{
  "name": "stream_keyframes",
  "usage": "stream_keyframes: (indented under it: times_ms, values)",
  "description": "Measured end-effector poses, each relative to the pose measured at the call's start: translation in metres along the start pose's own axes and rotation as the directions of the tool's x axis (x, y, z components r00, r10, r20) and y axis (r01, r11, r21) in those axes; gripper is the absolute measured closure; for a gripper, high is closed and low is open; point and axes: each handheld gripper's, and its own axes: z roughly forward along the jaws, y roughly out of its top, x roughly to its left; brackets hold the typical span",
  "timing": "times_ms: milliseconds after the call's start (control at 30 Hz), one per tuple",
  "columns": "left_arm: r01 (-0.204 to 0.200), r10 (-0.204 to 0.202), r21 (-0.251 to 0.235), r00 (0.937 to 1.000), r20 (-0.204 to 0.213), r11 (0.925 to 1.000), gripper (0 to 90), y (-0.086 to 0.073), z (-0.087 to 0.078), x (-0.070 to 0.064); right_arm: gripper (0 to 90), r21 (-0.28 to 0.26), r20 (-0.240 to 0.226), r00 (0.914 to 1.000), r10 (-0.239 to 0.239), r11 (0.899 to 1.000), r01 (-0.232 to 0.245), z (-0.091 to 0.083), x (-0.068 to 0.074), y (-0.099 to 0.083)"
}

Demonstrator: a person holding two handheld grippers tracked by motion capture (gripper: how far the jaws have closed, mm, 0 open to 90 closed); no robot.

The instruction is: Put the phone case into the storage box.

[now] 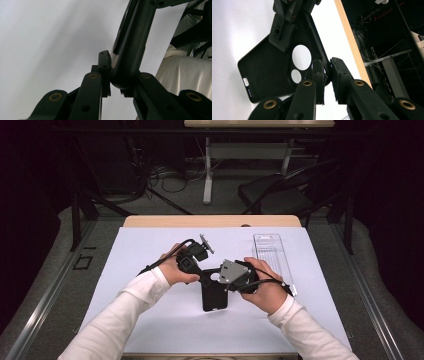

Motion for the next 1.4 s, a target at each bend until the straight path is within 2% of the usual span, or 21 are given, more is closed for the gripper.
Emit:
stream_keyframes:
  times_ms: [533, 933, 1300, 1367, 1400]
  values:
    - [0.003, -0.003, -0.009, 1.0000, 0.007, 1.0000, 80.3, 0.000, 0.000, 0.002, 81.7, -0.009, 0.003, 1.0000, -0.001, 1.000, 0.001, 0.000, -0.001, 0.000]
    - [0.006, -0.006, -0.030, 0.9999, 0.015, 0.9995, 72.4, -0.002, -0.002, 0.001, 81.7, -0.013, 0.007, 0.9998, 0.019, 1.000, -0.019, -0.001, -0.003, -0.003]
    - [-0.006, 0.007, -0.046, 0.9997, 0.024, 0.9989, 65.3, -0.007, -0.006, 0.002, 81.8, -0.006, 0.004, 0.9996, 0.029, 1.000, -0.028, -0.003, -0.008, -0.008]
    - [-0.006, 0.007, -0.050, 0.9996, 0.027, 0.9987, 64.5, -0.009, -0.007, 0.002, 81.8, -0.005, 0.004, 0.9989, 0.046, 0.999, -0.046, -0.004, -0.009, -0.009]
    - [-0.007, 0.008, -0.056, 0.9995, 0.029, 0.9984, 64.0, -0.010, -0.008, 0.002, 81.8, -0.004, 0.002, 0.9994, 0.034, 0.999, -0.034, -0.004, -0.011, -0.010]
